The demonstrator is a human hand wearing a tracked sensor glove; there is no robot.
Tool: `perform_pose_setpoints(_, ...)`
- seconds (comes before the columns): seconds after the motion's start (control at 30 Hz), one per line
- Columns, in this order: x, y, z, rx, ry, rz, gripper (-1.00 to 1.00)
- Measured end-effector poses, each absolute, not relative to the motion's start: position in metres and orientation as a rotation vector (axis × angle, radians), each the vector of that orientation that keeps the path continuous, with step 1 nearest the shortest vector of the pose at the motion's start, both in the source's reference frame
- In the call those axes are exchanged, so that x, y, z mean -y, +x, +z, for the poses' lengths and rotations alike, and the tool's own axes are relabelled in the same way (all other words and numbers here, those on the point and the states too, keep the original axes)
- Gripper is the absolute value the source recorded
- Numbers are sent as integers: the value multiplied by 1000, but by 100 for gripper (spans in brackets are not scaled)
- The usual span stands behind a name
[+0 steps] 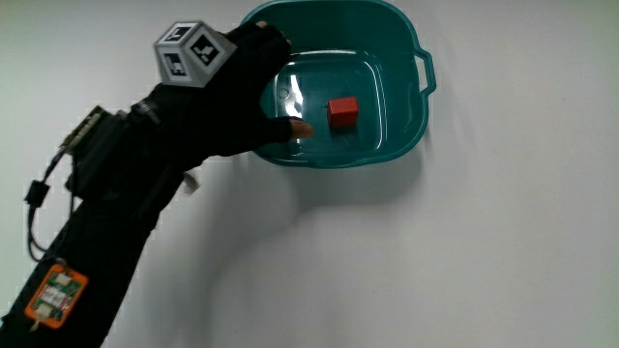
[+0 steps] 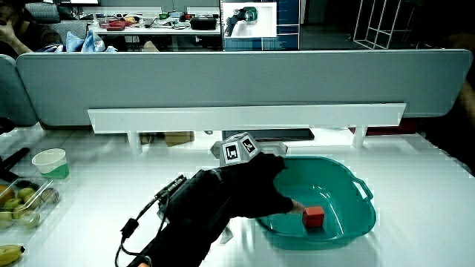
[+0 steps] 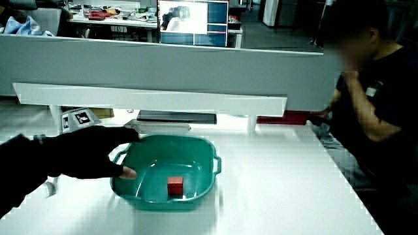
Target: Pick red block
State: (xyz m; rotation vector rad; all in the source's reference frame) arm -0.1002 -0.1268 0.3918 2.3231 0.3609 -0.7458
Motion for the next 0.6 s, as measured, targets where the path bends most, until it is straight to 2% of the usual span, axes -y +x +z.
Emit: perform_pose_setpoints(0.6,135,-69,444,-317,2305,-622,0)
